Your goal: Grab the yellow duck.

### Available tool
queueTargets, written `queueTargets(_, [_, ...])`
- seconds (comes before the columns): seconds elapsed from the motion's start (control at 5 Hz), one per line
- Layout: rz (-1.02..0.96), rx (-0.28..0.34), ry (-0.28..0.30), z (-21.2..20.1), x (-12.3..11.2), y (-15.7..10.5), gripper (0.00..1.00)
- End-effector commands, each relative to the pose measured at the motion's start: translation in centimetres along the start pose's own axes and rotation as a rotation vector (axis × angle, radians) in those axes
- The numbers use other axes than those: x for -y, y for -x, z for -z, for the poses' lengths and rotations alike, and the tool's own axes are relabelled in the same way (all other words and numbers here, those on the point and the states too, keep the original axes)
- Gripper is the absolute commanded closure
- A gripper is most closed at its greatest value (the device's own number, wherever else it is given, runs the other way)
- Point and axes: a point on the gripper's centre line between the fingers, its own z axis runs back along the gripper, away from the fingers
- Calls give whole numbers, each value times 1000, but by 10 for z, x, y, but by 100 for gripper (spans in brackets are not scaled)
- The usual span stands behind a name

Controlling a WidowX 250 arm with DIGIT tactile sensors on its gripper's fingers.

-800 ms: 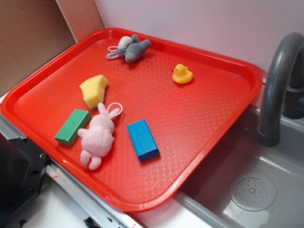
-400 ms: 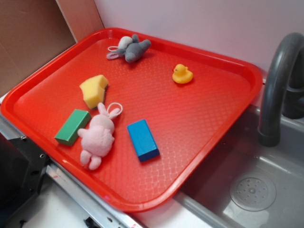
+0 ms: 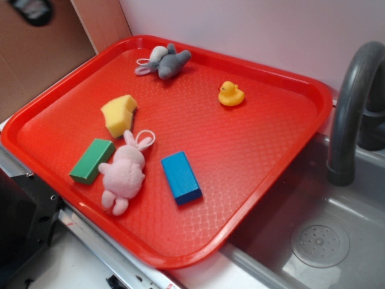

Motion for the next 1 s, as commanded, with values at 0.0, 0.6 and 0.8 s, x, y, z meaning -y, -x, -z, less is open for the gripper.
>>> queueTargets(0.0, [201,102,-84,66,12,-67,0])
queueTargets(0.6, [231,-84,-82,182,7,-96,0])
queueTargets(0.8, [224,-109,-60,197,4,-101,0])
